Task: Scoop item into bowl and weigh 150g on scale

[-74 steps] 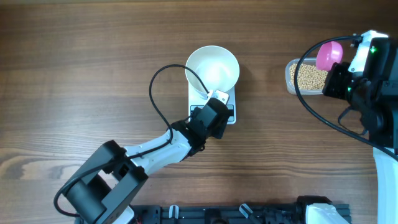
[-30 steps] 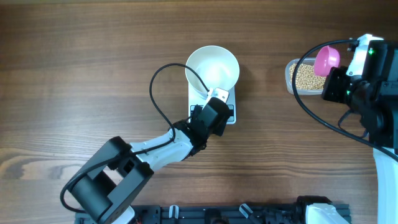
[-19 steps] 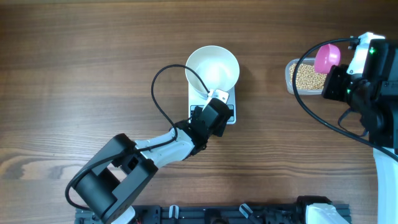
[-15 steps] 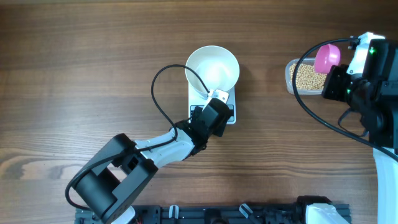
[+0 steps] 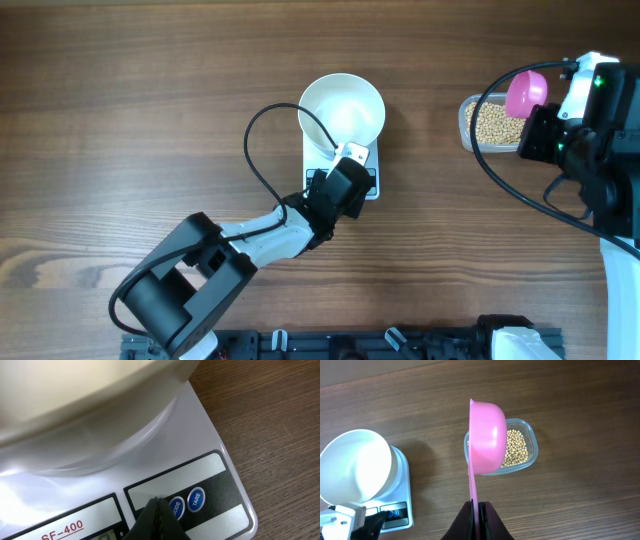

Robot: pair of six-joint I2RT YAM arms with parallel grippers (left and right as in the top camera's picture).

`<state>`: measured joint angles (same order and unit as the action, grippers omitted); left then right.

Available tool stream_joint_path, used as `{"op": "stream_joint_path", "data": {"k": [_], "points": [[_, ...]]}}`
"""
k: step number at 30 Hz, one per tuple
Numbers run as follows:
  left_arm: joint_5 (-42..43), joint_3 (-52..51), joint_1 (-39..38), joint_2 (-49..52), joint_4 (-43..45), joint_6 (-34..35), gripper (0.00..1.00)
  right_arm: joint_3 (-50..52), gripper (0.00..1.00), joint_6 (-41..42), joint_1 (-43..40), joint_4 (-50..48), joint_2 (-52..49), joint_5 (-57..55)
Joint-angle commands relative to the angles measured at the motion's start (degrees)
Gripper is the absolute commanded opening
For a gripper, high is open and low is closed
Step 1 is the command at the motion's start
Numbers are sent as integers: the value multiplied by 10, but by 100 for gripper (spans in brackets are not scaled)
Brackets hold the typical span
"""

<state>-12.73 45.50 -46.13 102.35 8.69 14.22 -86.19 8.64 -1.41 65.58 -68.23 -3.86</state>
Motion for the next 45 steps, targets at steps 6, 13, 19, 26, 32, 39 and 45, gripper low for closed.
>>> {"op": "stream_joint_path", "data": {"k": [6, 13, 19, 26, 32, 39, 45], "points": [[-17, 0, 3, 15, -6, -3, 4, -13, 4, -12, -2, -4, 6, 8], [5, 0, 3, 15, -18, -3, 4, -13, 4, -11, -2, -3, 6, 8], [5, 0, 3, 15, -29, -3, 4, -13, 4, -11, -2, -3, 6, 8], [4, 0, 3, 16, -31, -3, 4, -13, 4, -10, -2, -1, 6, 8], [4, 0, 3, 17, -36, -3, 4, -13, 4, -10, -2, 0, 6, 8], [5, 0, 3, 18, -40, -3, 4, -13, 4, -10, -2, 9, 6, 8], [5, 0, 3, 25, -42, -3, 4, -13, 4, -10, -2, 12, 6, 8]]}}
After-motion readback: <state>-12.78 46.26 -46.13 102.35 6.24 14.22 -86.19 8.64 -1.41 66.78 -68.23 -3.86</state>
